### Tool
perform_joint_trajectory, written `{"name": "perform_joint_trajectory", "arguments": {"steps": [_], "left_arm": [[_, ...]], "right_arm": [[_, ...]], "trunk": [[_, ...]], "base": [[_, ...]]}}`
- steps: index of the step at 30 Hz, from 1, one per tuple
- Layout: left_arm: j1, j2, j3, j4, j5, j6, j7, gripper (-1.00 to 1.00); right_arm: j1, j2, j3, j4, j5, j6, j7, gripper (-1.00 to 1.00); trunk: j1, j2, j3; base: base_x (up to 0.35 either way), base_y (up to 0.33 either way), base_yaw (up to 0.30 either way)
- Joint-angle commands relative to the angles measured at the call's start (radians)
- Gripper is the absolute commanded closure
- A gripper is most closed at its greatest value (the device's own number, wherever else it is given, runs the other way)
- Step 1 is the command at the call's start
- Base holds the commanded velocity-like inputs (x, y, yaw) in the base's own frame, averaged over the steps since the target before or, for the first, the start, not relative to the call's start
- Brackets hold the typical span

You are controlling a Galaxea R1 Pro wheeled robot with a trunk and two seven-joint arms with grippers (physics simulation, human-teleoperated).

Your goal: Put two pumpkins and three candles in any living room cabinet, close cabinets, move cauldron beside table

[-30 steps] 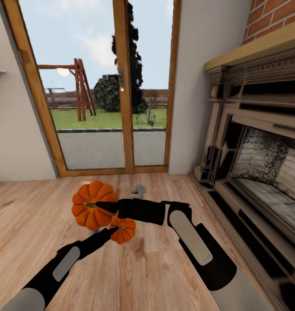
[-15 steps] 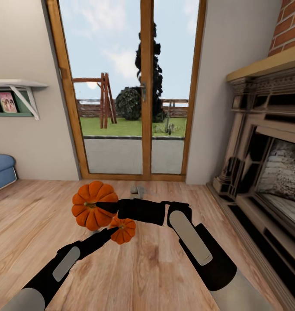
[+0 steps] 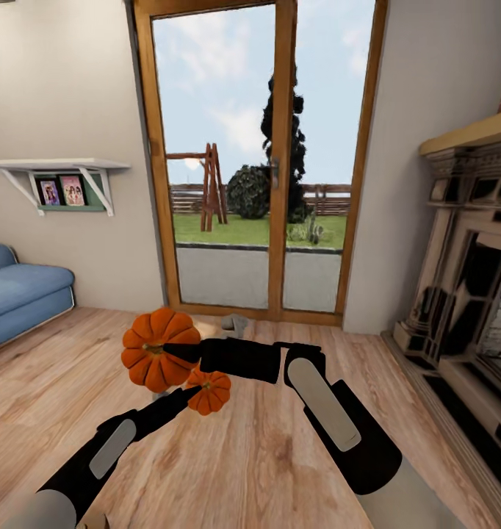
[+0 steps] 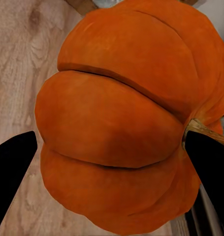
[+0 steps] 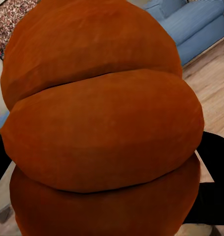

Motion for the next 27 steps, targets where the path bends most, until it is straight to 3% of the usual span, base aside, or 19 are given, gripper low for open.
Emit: {"name": "perform_joint_trajectory", "arguments": {"steps": [1,11,20,27], "left_arm": [[-0.001,0.001,-0.003,0.000,0.008,0.003,0.001,1.00],[-0.001,0.001,-0.003,0.000,0.008,0.004,0.001,1.00],[-0.001,0.001,-0.003,0.000,0.008,0.003,0.001,1.00],[-0.001,0.002,-0.003,0.000,0.007,0.004,0.001,1.00]], "right_arm": [[-0.001,0.000,-0.001,-0.001,0.007,0.004,0.003,1.00],[-0.001,0.000,-0.001,-0.003,0.007,0.004,0.003,1.00],[-0.001,0.000,0.011,-0.003,0.008,0.004,0.003,1.00],[-0.001,-0.005,0.012,-0.006,0.008,0.003,0.013,1.00]], "trunk": [[-0.001,0.000,0.003],[-0.005,0.002,0.042],[-0.005,0.002,0.047],[-0.005,0.002,0.048]], "base": [[0.000,0.000,0.049],[0.000,0.000,0.015],[0.000,0.000,0.209],[0.000,0.000,0.033]]}}
